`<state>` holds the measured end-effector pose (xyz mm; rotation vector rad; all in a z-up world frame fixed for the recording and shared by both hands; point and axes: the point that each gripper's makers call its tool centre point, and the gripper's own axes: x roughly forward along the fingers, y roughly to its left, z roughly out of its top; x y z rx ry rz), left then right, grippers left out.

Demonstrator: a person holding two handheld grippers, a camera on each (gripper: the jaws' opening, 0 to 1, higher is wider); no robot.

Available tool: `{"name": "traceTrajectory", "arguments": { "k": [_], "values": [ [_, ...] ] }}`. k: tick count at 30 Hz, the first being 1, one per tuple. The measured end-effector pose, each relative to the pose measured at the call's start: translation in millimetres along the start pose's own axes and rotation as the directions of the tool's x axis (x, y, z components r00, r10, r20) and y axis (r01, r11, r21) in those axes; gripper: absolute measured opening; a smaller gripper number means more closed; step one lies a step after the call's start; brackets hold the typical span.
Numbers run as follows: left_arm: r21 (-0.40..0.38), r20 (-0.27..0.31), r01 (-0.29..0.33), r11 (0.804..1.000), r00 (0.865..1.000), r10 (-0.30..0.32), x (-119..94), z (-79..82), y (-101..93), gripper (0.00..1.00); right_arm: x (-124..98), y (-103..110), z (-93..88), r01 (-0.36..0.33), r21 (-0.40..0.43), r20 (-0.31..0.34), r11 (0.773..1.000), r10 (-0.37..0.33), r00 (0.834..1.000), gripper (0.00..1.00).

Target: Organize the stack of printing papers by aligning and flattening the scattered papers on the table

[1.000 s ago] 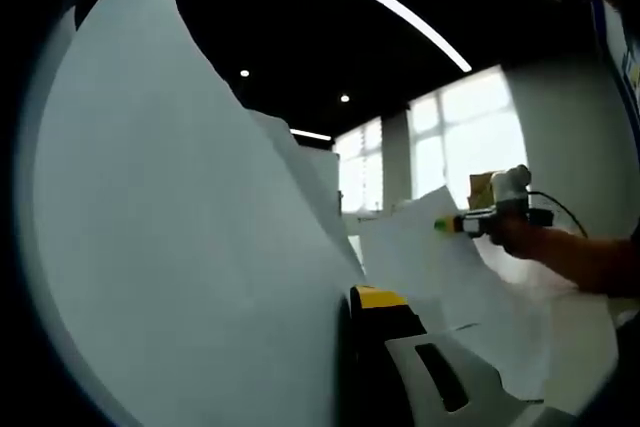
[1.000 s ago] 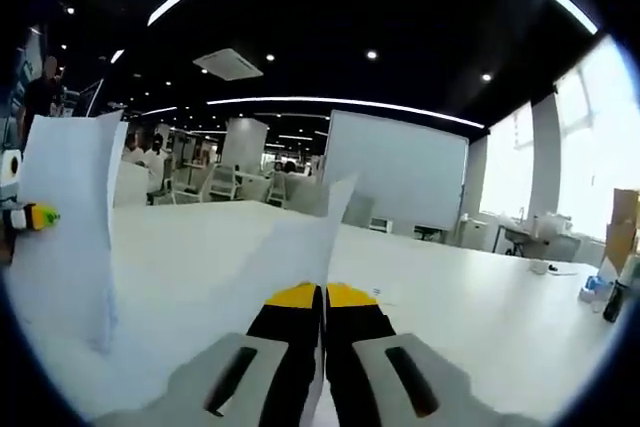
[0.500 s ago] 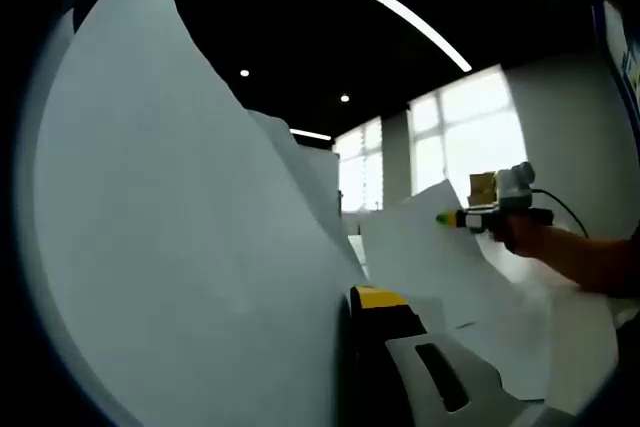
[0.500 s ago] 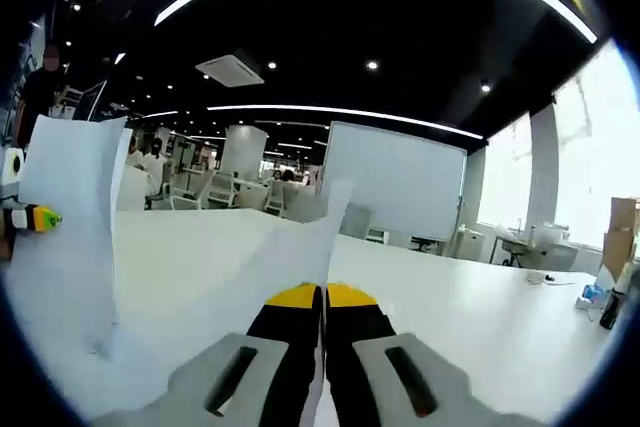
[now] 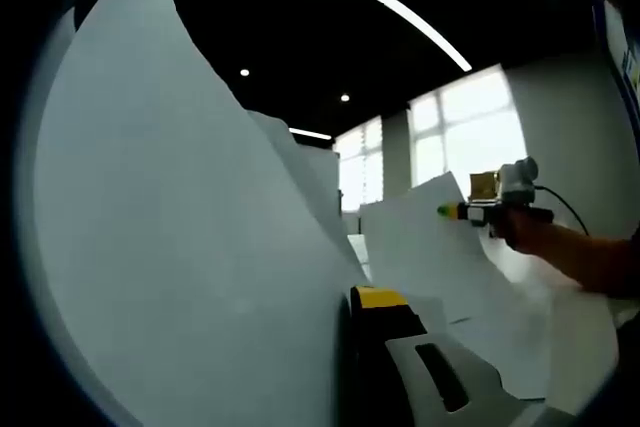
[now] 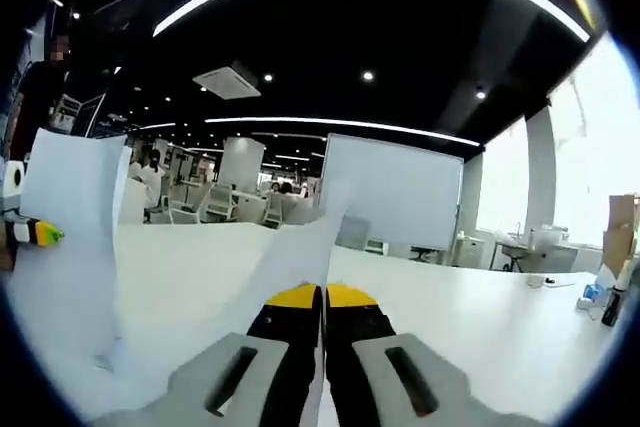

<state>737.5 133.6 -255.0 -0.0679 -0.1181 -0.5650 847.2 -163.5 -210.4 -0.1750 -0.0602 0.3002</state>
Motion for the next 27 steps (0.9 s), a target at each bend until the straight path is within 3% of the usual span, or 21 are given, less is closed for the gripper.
{"name": "traceTrajectory", "arguments": {
  "k": [16, 27],
  "values": [
    [0.006, -0.011, -0.003, 1.000, 1.000, 0.003, 1, -3.2, -0.6, 0.10, -8, 3, 20.2, 0.000, 0.026, 0.058, 1.000, -0.002, 0.998, 0.00],
    [0.008, -0.011, -0.003, 1.000, 1.000, 0.003, 1, -2.6, -0.5, 0.10, -18, 1, 44.0, 0.009, 0.032, 0.115, 0.999, -0.013, 0.993, 0.00]
  ]
}}
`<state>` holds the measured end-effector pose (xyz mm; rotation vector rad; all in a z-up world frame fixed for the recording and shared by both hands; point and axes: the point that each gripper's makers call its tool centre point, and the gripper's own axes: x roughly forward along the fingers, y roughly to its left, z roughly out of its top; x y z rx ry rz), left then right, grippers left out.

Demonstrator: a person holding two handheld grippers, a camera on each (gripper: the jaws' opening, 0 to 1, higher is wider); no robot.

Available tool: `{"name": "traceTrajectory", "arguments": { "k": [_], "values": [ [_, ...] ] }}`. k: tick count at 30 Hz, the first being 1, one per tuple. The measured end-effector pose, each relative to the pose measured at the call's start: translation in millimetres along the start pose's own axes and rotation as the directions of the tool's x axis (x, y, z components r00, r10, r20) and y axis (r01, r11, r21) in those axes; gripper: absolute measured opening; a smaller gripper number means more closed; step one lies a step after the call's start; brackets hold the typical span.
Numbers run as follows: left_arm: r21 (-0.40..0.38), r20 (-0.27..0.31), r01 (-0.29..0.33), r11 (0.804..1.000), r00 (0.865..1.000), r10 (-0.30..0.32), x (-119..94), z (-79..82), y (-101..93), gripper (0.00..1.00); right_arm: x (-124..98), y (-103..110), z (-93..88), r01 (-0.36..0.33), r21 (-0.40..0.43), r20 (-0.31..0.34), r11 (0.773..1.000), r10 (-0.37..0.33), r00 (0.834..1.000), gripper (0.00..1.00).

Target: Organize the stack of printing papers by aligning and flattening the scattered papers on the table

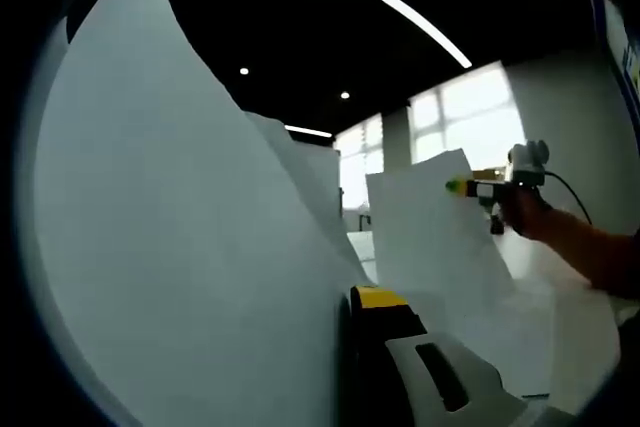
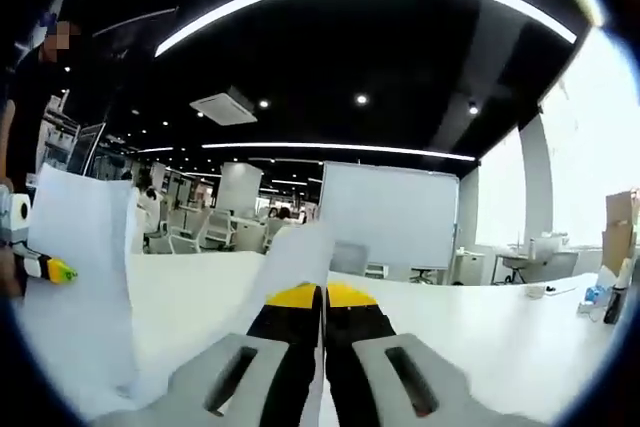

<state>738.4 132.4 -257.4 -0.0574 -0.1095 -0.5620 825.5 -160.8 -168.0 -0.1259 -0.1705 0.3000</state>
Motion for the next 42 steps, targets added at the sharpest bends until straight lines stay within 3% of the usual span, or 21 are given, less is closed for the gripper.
{"name": "traceTrajectory", "arguments": {
  "k": [25, 42],
  "values": [
    [-0.008, 0.011, 0.010, 1.000, 1.000, -0.010, -1, 2.6, -2.4, 0.10, -18, 26, 69.5, -0.046, -0.052, 0.130, 0.998, 0.052, 0.990, 0.00],
    [-0.009, 0.014, 0.011, 1.000, 1.000, -0.010, -1, 3.2, -3.0, 0.10, -28, 35, 97.0, -0.080, -0.047, 0.180, 0.996, 0.087, 0.980, 0.00]
  ]
}}
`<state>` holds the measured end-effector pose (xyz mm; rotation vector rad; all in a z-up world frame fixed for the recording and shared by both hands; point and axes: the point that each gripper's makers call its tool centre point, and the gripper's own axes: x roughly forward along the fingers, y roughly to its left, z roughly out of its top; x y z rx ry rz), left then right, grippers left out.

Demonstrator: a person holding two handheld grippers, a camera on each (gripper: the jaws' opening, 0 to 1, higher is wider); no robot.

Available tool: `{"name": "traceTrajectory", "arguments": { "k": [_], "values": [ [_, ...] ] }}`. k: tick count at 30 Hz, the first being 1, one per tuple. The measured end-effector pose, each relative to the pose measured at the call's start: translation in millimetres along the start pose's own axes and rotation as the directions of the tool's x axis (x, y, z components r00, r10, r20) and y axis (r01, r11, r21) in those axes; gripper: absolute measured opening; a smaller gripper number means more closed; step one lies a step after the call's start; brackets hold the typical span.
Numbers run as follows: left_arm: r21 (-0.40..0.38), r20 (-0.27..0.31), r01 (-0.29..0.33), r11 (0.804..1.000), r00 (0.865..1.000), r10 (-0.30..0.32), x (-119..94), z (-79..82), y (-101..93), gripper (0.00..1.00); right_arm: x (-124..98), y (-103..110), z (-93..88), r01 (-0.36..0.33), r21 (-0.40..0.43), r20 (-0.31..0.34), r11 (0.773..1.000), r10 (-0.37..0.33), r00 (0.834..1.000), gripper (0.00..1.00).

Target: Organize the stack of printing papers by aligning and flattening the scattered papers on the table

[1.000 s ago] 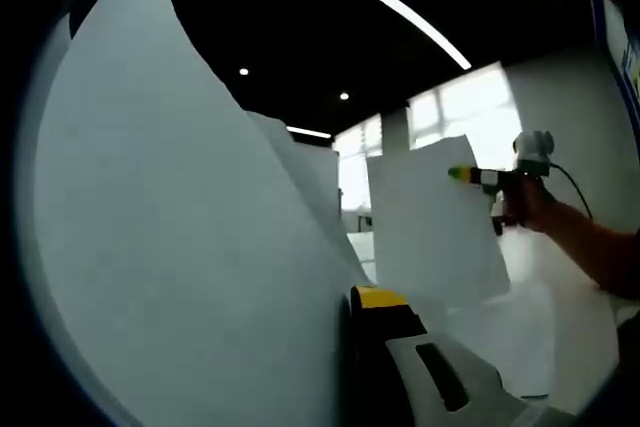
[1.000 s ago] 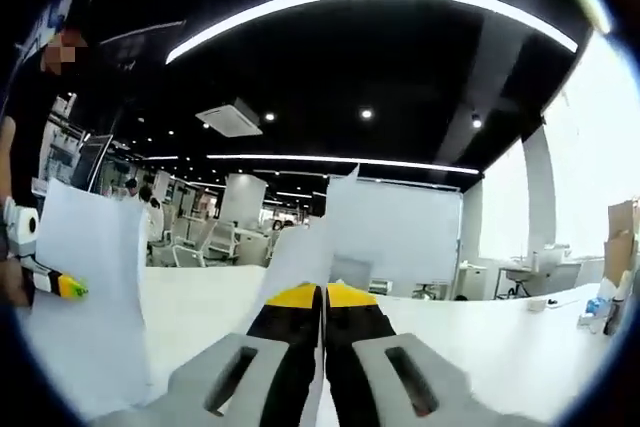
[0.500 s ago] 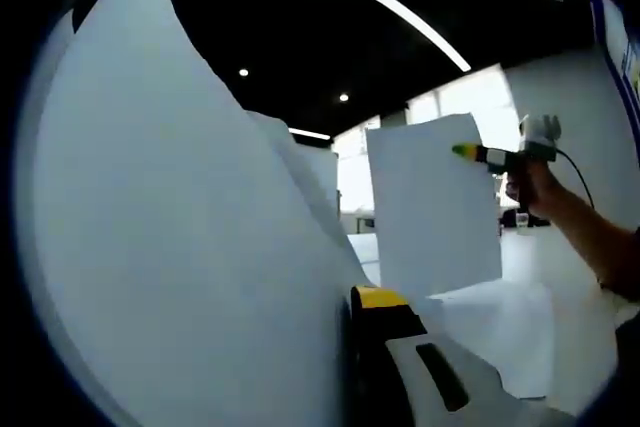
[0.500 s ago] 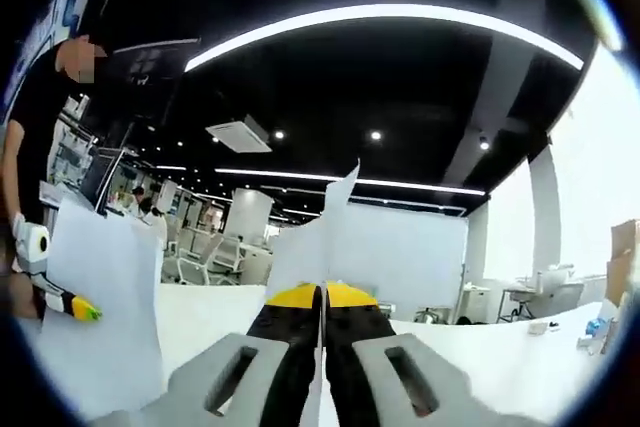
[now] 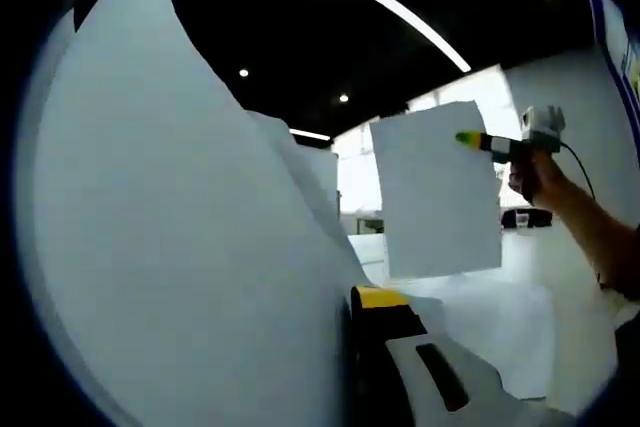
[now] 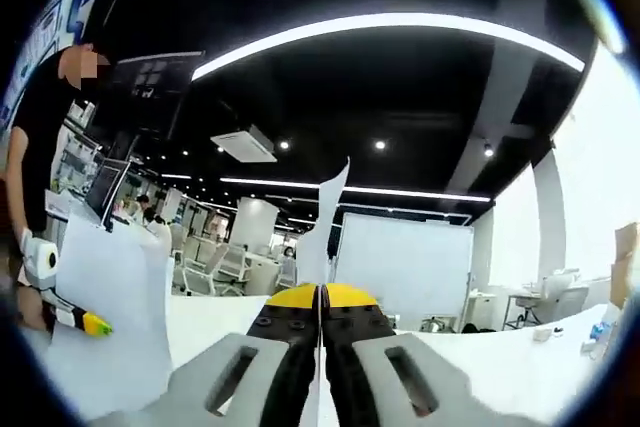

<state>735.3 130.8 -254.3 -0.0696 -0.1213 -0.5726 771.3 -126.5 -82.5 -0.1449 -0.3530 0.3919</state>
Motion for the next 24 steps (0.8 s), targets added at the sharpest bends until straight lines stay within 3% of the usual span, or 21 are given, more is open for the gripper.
{"name": "traceTrajectory", "arguments": {
  "k": [24],
  "values": [
    [-0.003, 0.003, 0.004, 1.000, 1.000, -0.004, 0, 0.5, 1.6, 0.10, -11, 23, 44.7, -0.059, -0.006, 0.081, 0.998, 0.060, 0.995, 0.00]
  ]
}}
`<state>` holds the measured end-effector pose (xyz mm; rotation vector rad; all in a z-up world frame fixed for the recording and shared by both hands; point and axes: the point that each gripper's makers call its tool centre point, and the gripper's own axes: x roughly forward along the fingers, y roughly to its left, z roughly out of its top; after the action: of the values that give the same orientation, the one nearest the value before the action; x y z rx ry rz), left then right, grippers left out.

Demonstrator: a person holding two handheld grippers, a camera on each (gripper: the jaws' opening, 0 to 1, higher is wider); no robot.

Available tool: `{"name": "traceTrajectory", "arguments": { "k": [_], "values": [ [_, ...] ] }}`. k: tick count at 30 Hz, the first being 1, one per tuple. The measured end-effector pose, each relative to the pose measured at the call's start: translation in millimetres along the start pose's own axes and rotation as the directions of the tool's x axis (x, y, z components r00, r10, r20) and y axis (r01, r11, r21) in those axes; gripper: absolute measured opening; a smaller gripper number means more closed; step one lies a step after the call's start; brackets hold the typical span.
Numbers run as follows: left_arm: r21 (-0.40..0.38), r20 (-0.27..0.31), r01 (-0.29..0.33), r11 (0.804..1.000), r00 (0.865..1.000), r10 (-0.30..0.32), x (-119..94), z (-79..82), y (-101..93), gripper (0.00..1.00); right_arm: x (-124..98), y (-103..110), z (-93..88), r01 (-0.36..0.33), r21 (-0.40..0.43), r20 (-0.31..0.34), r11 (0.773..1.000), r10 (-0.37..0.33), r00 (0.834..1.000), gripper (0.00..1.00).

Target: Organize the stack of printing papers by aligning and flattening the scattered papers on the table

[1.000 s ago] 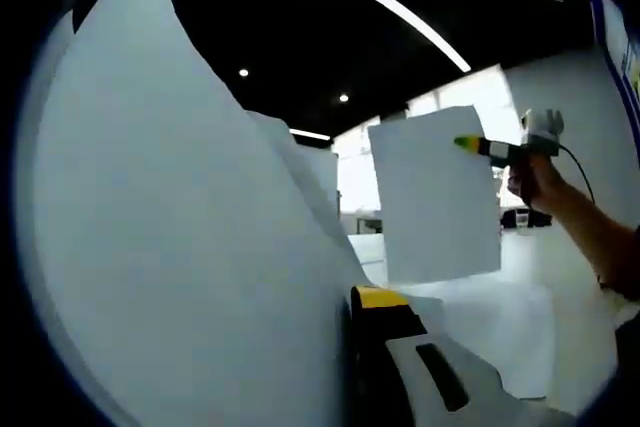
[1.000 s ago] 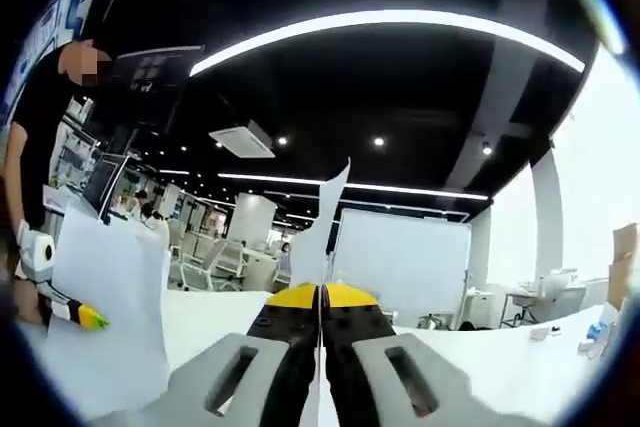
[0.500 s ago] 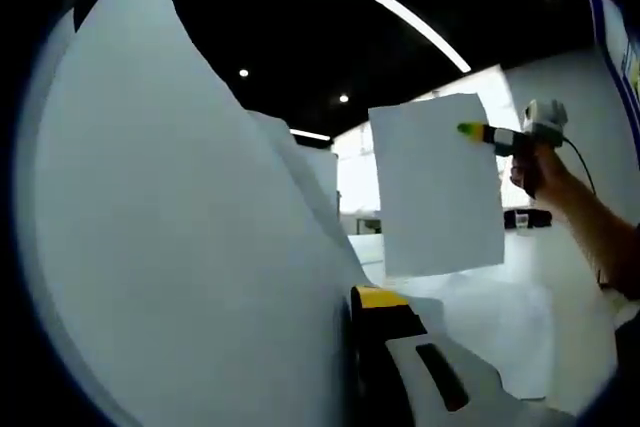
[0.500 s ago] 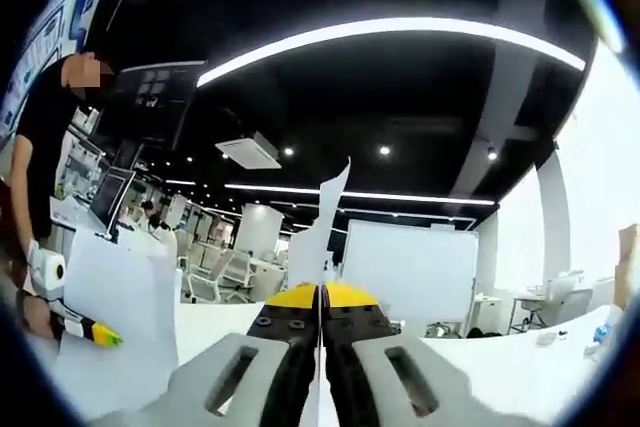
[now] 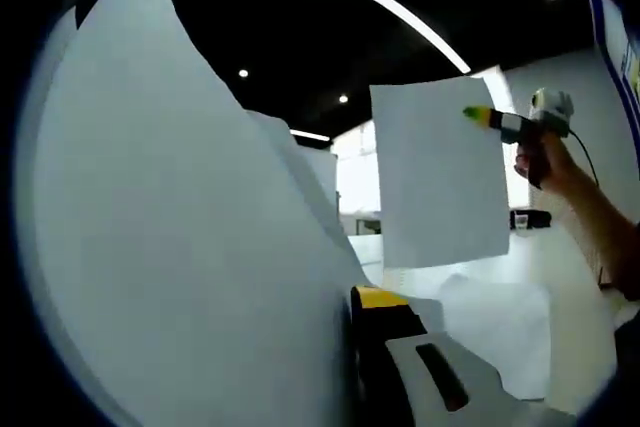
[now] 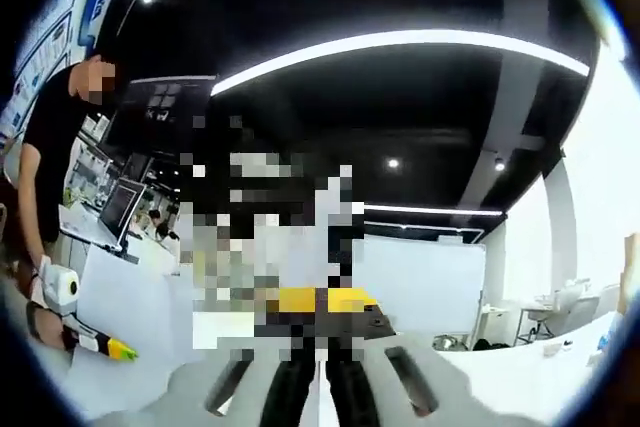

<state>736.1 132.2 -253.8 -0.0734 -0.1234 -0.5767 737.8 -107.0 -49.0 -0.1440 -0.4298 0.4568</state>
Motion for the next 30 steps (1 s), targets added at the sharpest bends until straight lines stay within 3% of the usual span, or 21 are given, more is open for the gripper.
{"name": "traceTrajectory", "arguments": {
  "k": [10, 22, 30],
  "values": [
    [0.001, 0.000, -0.001, 1.000, 1.000, 0.001, 0, 0.1, -0.1, 0.10, -7, 8, 22.2, -0.044, 0.044, 0.041, 0.998, 0.042, 0.998, 0.00],
    [0.002, 0.000, -0.002, 1.000, 1.000, 0.002, 0, 0.4, -1.1, 0.11, -15, 25, 40.0, -0.097, 0.021, 0.049, 0.995, 0.096, 0.994, 0.00],
    [0.002, 0.000, -0.002, 1.000, 1.000, 0.002, -1, 0.8, -2.0, 0.11, -21, 28, 57.8, -0.111, 0.037, 0.100, 0.993, 0.107, 0.989, 0.00]
  ]
}}
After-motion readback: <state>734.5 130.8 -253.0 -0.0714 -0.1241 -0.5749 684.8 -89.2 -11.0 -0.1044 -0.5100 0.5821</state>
